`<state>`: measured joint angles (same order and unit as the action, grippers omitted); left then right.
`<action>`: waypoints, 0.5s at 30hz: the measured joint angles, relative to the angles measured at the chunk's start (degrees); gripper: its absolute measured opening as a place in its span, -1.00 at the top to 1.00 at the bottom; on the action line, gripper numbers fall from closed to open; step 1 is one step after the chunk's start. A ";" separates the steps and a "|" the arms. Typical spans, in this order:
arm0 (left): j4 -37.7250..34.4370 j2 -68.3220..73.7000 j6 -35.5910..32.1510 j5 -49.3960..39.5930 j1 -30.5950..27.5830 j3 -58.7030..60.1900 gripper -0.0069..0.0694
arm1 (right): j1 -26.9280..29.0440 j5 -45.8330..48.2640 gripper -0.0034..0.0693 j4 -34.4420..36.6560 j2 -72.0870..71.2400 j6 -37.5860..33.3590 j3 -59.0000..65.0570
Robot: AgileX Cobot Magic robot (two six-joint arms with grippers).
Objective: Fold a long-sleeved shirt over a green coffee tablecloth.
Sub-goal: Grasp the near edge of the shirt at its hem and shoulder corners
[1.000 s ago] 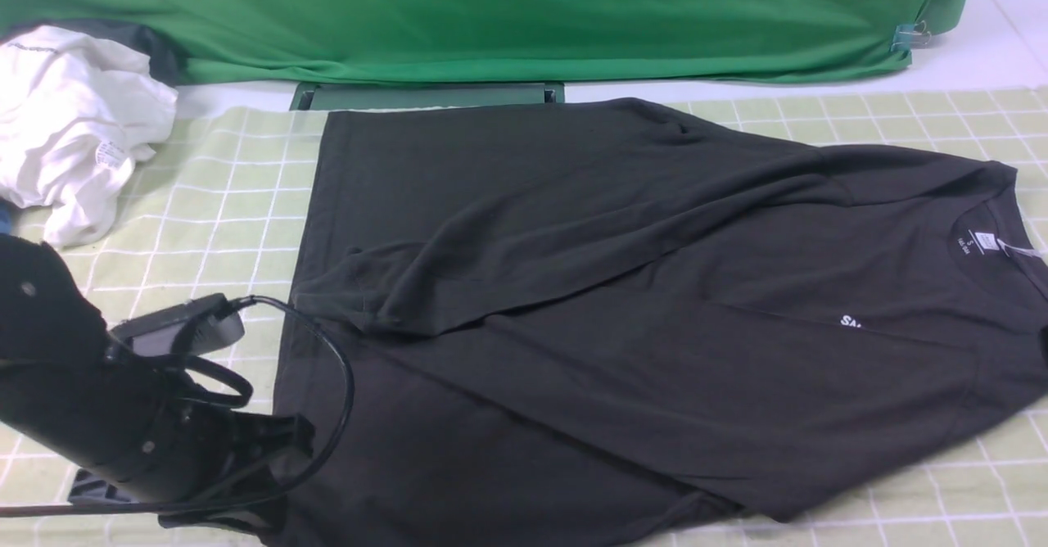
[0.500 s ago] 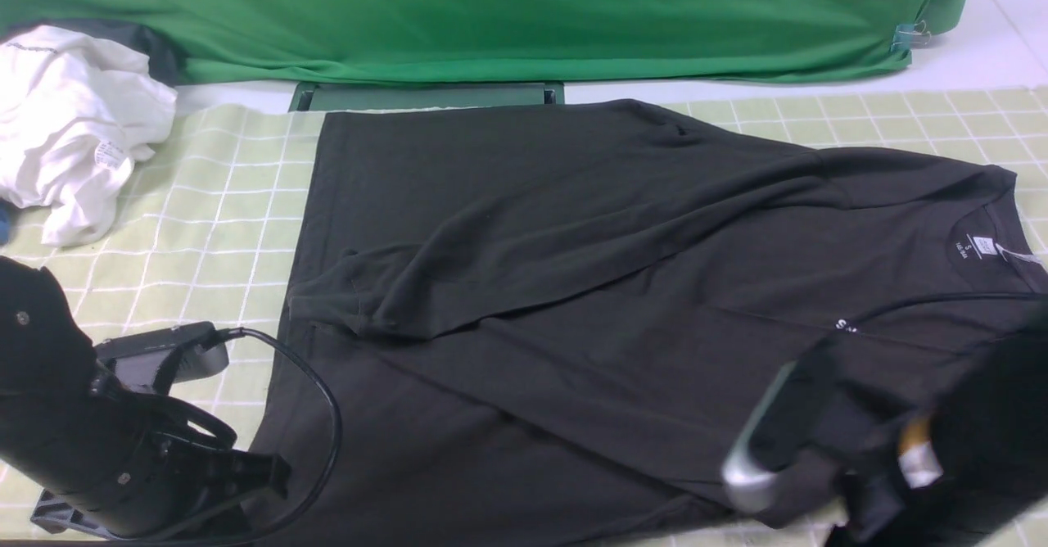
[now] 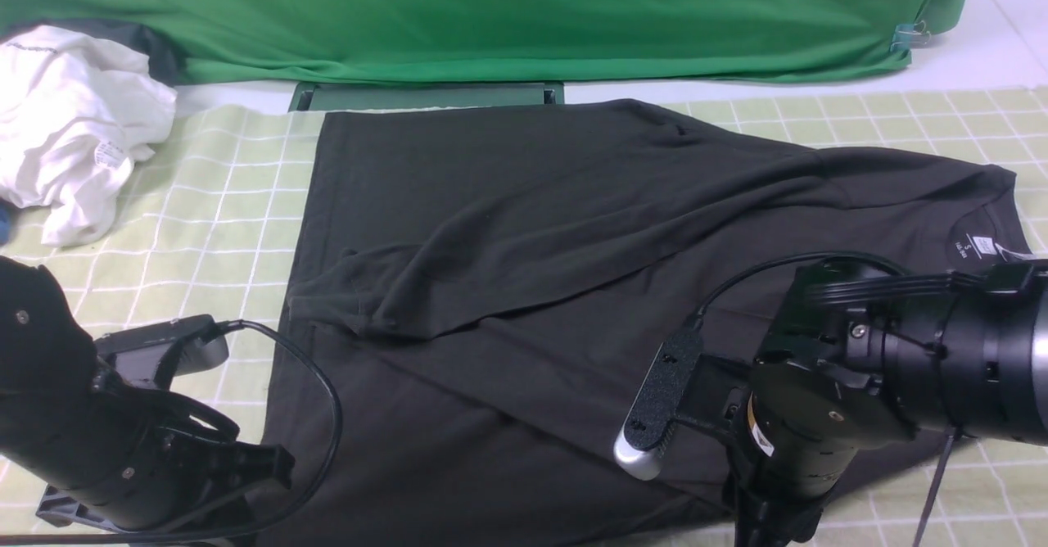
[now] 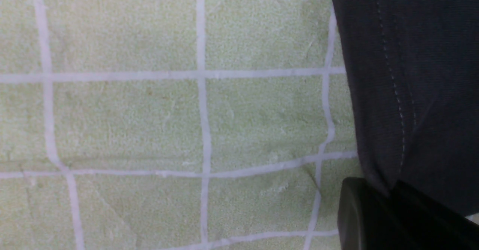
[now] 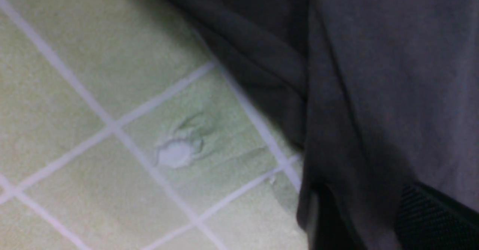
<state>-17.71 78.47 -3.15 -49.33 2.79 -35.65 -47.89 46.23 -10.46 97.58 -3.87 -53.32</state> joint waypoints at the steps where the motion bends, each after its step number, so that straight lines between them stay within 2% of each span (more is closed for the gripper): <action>1: 0.00 0.00 0.00 0.00 0.00 0.00 0.76 | 0.00 0.00 0.17 0.00 0.14 0.00 -0.05; 4: -0.13 0.00 0.00 0.07 0.00 0.00 0.76 | 0.00 0.16 0.15 0.00 0.41 -0.12 -0.25; 7: -0.13 0.00 0.00 0.27 0.00 0.00 0.76 | 0.00 1.61 0.04 -0.38 0.47 -0.73 -1.24; 8: -0.13 0.00 0.00 0.42 0.00 0.00 0.76 | 0.00 4.03 -0.13 -0.70 0.47 -0.95 -2.59; 11: -0.18 0.00 0.00 0.49 0.00 0.00 0.76 | 0.00 10.28 -0.39 -0.91 0.47 -1.08 -5.41; 15: -0.18 0.00 0.00 0.60 0.00 0.01 0.76 | 0.00 12.48 -0.43 0.85 0.47 -1.39 -5.50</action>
<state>-17.89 78.47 -3.15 -48.73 2.79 -35.64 -47.89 58.71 -9.61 98.05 -5.26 -58.82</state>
